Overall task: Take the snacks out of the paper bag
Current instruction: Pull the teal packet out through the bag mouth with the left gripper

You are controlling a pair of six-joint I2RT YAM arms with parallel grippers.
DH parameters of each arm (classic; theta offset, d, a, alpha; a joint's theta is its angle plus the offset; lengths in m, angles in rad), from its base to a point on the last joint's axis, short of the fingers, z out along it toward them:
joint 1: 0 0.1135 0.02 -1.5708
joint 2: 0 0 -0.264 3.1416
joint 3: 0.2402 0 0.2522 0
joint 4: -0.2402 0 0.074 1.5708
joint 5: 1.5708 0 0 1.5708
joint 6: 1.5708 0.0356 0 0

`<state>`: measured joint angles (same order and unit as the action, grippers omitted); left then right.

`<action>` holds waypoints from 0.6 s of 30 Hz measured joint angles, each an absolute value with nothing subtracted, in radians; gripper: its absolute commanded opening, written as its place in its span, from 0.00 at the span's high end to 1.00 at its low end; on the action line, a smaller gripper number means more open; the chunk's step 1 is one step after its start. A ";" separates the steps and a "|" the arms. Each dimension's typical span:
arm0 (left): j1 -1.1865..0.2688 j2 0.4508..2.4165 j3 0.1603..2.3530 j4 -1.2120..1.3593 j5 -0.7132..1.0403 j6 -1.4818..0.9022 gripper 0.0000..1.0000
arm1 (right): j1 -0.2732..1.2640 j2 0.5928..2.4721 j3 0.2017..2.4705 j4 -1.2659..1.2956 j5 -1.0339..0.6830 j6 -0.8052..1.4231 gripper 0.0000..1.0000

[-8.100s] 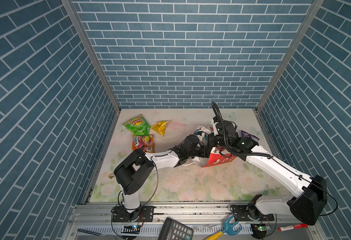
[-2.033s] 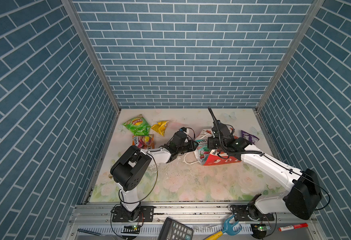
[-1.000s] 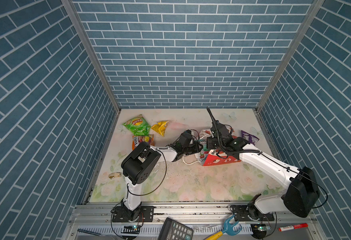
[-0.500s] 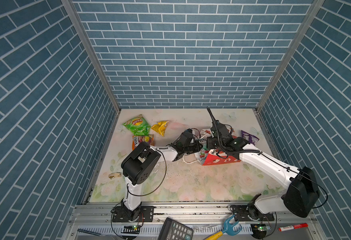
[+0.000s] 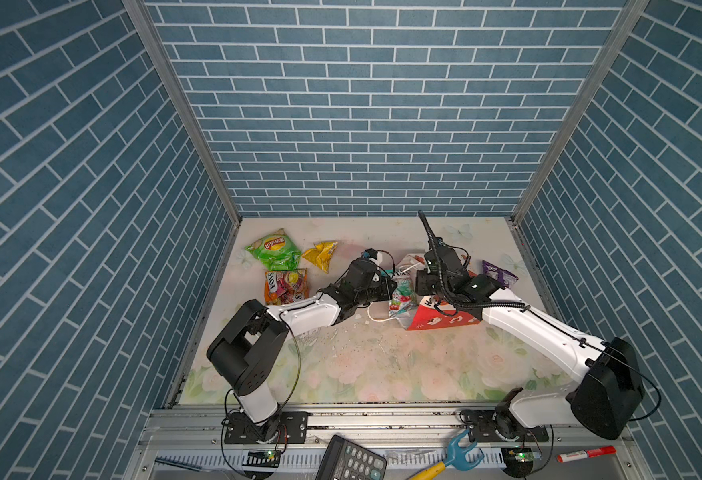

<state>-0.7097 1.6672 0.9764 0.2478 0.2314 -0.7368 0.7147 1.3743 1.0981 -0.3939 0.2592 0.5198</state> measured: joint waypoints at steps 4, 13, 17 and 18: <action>-0.708 1.607 0.954 0.215 0.201 -0.705 1.00 | 0.715 1.374 1.096 -0.383 0.265 0.520 1.00; -0.697 1.515 0.915 0.137 0.156 -0.664 1.00 | 0.715 1.354 1.067 -0.356 0.269 0.520 1.00; -0.691 1.472 0.914 0.094 0.134 -0.640 1.00 | 0.715 1.341 1.057 -0.348 0.275 0.520 1.00; -0.689 1.457 0.914 0.080 0.126 -0.633 1.00 | 0.715 1.336 1.054 -0.346 0.277 0.520 1.00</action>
<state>-0.6891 1.4574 0.9138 0.0795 0.1265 -0.6334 0.7147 1.3361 1.0542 -0.3462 0.2771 0.5198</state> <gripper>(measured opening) 0.106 0.048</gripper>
